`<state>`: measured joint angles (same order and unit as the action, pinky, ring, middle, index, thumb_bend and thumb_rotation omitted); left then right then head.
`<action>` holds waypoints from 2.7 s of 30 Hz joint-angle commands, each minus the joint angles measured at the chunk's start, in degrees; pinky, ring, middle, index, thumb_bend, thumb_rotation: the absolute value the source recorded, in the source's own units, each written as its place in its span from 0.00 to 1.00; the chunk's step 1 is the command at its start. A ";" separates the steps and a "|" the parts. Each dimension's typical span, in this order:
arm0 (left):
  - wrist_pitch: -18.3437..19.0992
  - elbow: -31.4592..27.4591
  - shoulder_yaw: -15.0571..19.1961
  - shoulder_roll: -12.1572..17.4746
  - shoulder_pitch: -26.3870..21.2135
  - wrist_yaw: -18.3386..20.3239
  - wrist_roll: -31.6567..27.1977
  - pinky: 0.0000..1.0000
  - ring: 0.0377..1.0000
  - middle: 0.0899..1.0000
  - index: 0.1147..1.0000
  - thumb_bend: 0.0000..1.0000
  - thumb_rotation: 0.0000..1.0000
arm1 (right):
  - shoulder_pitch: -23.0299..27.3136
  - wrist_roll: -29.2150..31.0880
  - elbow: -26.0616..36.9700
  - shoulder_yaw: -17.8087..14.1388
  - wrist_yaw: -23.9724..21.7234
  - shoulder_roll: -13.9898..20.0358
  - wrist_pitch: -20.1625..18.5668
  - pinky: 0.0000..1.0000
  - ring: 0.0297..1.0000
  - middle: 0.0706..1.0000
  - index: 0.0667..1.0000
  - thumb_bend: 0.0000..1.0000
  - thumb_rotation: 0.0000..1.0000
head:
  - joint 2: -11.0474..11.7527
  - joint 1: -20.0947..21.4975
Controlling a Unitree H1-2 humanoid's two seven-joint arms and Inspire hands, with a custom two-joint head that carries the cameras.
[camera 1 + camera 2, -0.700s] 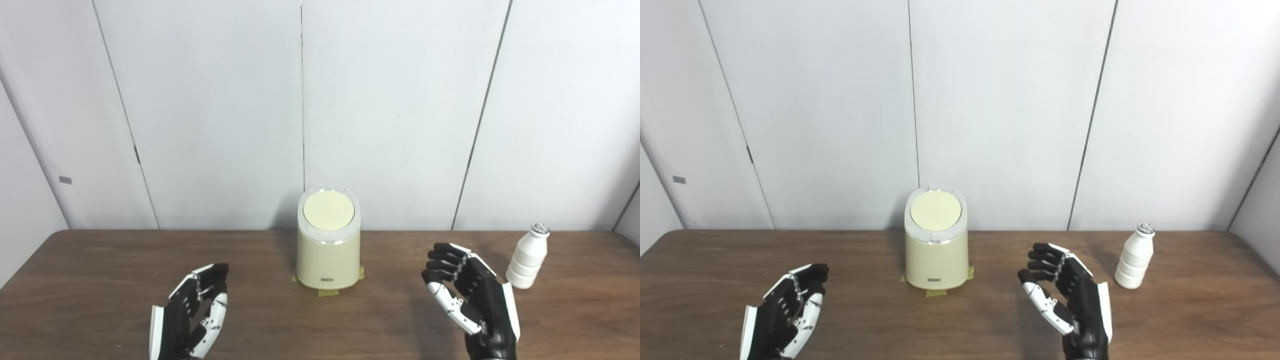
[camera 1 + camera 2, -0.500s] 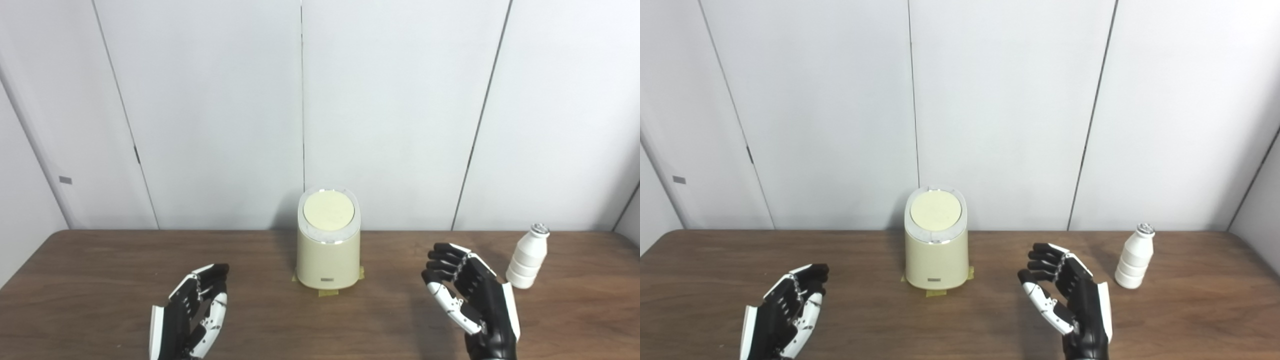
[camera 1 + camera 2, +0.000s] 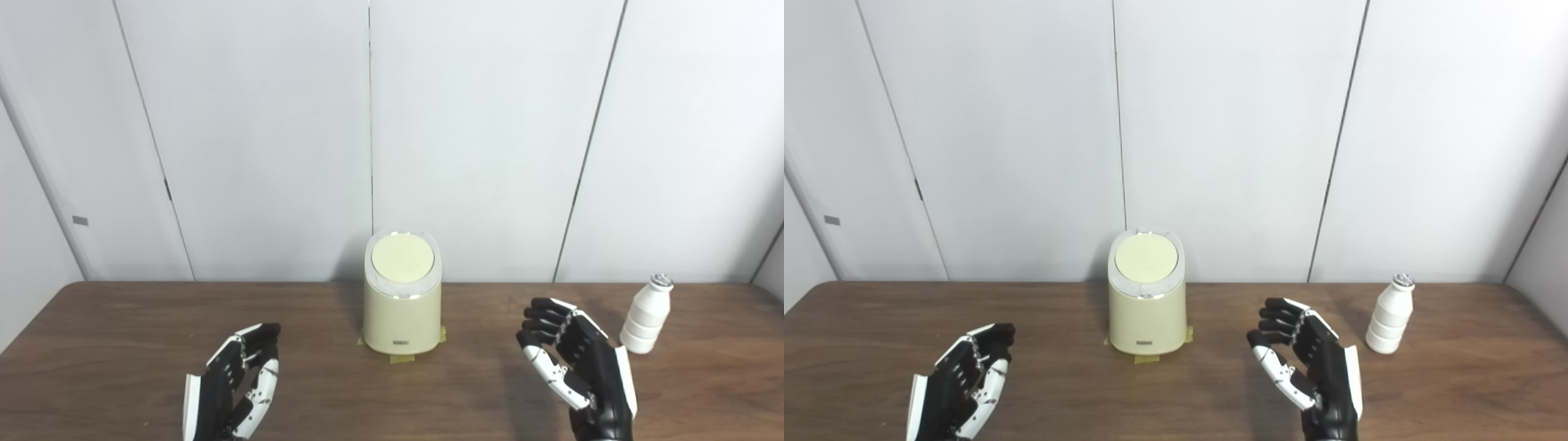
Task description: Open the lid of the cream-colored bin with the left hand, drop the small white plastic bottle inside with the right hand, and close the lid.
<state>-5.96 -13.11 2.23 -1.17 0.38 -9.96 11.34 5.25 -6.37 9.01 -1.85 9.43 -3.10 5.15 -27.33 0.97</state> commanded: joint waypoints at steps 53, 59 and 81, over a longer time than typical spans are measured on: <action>25.90 14.01 -10.79 -0.42 -38.66 -2.19 23.67 0.86 0.98 1.00 1.00 0.91 0.35 | 2.85 -0.88 2.68 0.59 -0.10 -0.99 -0.78 0.55 0.59 0.59 0.59 0.30 0.25 | -1.77 0.95; 25.10 18.55 -13.91 0.90 -39.85 -3.44 26.92 0.96 1.00 1.00 1.00 0.91 0.30 | 2.85 -0.79 2.76 0.64 -0.30 -0.84 -0.70 0.54 0.58 0.59 0.59 0.29 0.26 | -1.85 1.02; 29.03 29.00 -15.76 1.58 -43.45 -7.65 32.26 1.00 1.00 1.00 0.99 0.81 0.31 | 2.93 -1.12 3.03 0.60 0.02 -1.13 -1.10 0.54 0.58 0.59 0.59 0.30 0.27 | -2.30 1.41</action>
<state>23.59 16.63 -13.46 0.41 -39.12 -15.67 42.37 5.90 -7.31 9.57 -1.44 9.40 -3.80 2.96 -29.62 2.37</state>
